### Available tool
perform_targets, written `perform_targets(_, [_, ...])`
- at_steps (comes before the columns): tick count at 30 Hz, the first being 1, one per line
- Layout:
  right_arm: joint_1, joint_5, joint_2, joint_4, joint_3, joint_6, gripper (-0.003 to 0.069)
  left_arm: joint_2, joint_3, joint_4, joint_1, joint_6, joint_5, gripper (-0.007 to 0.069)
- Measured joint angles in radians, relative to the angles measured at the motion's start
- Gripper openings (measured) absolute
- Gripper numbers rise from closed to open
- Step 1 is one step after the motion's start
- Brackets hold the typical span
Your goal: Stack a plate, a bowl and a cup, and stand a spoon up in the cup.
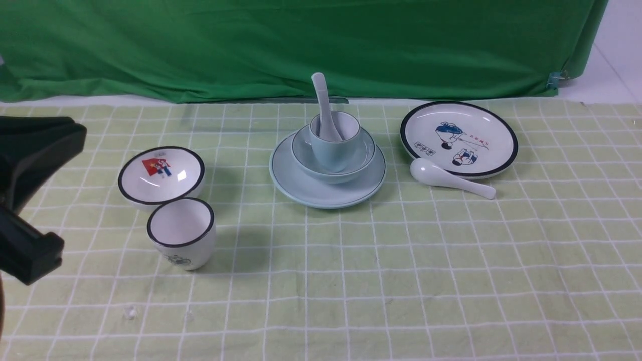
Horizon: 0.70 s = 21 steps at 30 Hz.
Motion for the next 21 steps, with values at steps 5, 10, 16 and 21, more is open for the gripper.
perform_targets(5, [0.000, 0.000, 0.000, 0.000, 0.000, 0.000, 0.0051, 0.000, 0.000, 0.000, 0.000, 0.000, 0.000, -0.0030])
perform_targets(10, [0.000, 0.000, 0.000, 0.000, 0.000, -0.001, 0.0068, -0.025, 0.000, 0.013, -0.035, 0.000, 0.001, -0.0030])
perform_targets(16, [0.000, 0.000, 0.000, 0.000, 0.000, -0.001, 0.0089, -0.187, 0.000, 0.075, -0.029, 0.000, 0.018, -0.0030])
perform_targets(21, [0.000, 0.000, 0.000, 0.000, 0.000, -0.001, 0.0099, -0.349, 0.042, 0.119, 0.078, -0.008, 0.072, -0.0029])
